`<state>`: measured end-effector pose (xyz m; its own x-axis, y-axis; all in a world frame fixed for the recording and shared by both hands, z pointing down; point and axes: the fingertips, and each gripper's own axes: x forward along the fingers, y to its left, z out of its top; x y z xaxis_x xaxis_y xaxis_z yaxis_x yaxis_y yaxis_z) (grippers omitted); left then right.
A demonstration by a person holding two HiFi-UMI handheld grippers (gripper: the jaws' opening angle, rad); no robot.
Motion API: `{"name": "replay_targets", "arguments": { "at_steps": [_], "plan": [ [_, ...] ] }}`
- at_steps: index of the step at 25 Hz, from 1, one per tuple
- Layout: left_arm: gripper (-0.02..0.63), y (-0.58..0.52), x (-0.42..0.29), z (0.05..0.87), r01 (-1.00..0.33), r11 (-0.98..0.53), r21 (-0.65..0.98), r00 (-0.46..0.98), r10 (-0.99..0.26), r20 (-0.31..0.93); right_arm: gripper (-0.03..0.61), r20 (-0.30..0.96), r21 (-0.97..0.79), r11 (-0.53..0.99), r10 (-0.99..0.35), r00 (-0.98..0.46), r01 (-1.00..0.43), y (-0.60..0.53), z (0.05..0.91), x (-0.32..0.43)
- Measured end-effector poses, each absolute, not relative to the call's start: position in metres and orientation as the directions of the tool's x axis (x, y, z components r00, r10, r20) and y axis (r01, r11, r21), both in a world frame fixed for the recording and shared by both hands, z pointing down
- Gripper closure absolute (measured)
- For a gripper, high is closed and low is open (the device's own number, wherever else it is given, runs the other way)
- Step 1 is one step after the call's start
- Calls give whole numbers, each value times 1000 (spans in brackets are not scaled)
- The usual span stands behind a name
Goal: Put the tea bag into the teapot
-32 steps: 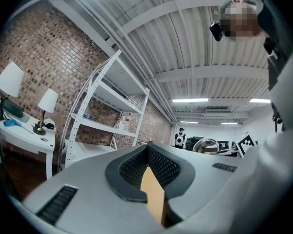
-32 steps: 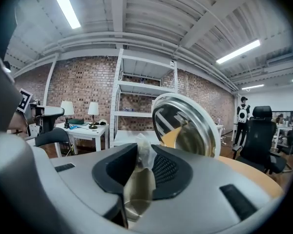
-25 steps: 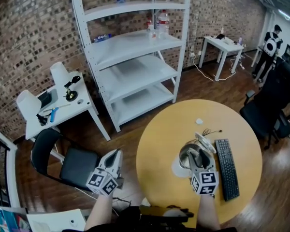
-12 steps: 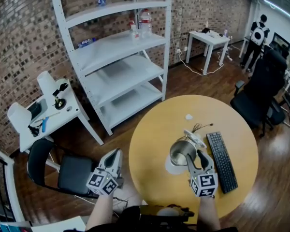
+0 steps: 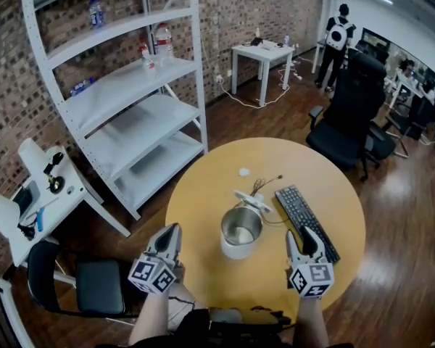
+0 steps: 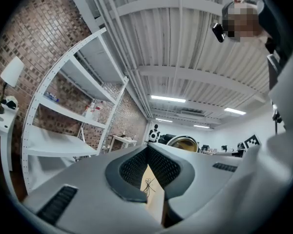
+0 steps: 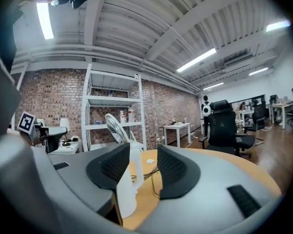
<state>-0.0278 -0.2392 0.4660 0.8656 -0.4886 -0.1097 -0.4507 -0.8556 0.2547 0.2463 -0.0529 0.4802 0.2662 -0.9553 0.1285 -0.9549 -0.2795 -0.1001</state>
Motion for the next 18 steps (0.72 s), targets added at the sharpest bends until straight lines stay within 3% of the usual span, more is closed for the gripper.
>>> {"name": "replay_targets", "arguments": {
  "at_steps": [11,15,18],
  "plan": [
    [620,-229,29,458,-331,-905,268,916,-377,-141,425,71,-77,-505,-863,500,-860,37,464,288],
    [620,-225,38,458,-302,-915,267,928,-347,-138,480,71,-37,-564,-825,561,-825,54,466,290],
    [620,-222,41,461,-296,-917,268,932,-339,-131,568,70,-39,-577,-816,574,-816,58,467,289]
  ]
}}
